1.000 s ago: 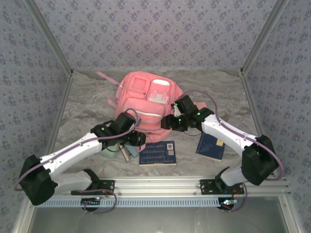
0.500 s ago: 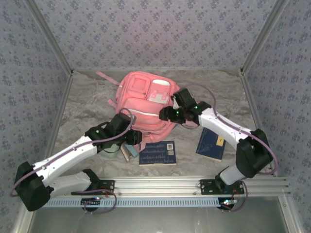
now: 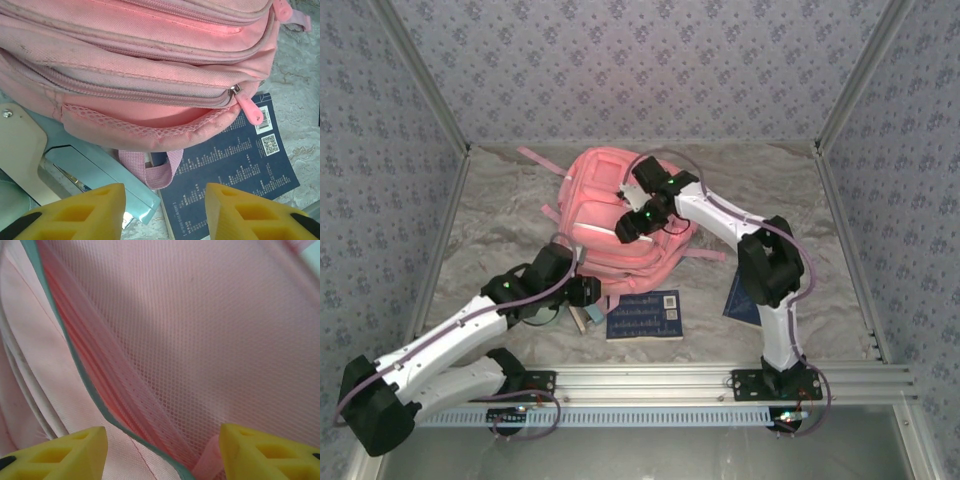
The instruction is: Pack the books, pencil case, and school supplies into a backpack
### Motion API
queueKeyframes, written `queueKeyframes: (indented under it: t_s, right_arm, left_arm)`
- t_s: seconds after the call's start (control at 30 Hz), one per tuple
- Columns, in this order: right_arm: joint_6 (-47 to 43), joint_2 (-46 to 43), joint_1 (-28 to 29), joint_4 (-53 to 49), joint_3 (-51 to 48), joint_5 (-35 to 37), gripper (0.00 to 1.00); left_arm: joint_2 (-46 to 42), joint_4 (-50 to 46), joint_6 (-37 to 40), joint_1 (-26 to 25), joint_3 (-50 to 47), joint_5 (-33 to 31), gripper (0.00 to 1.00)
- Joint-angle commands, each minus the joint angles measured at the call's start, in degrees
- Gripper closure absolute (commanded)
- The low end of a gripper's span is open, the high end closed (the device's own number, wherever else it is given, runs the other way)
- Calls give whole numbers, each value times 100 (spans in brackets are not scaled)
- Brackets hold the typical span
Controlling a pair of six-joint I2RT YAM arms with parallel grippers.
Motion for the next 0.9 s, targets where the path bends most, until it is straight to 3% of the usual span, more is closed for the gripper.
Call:
queueKeyframes:
  t_s: [0.0,0.1,0.2,0.4,0.6,0.87]
  right_arm:
    - [-584,143,157,-653,263,-438,39]
    - [-747,268,246,-747,290,-756,45]
    - [-779,343,246,-700,304,-1026,59]
    - [-752,407,200,-685,407,-1316,100]
    - [-269,83,-59,-237,197,-1793,100]
    - [1680,-393,-569,1186,-404,-2381,100]
  left_arm:
    - [-84,24,13,40,-55,176,55]
    - [60,75,41,61,-90,193,55]
    - [260,214,103,78,-150,148,55]
    - [613,265,226,155,-123,-24,59]
    - [391,-87,212,296,277,-66,59]
    - [519,-1025,371,289,1027,339,51]
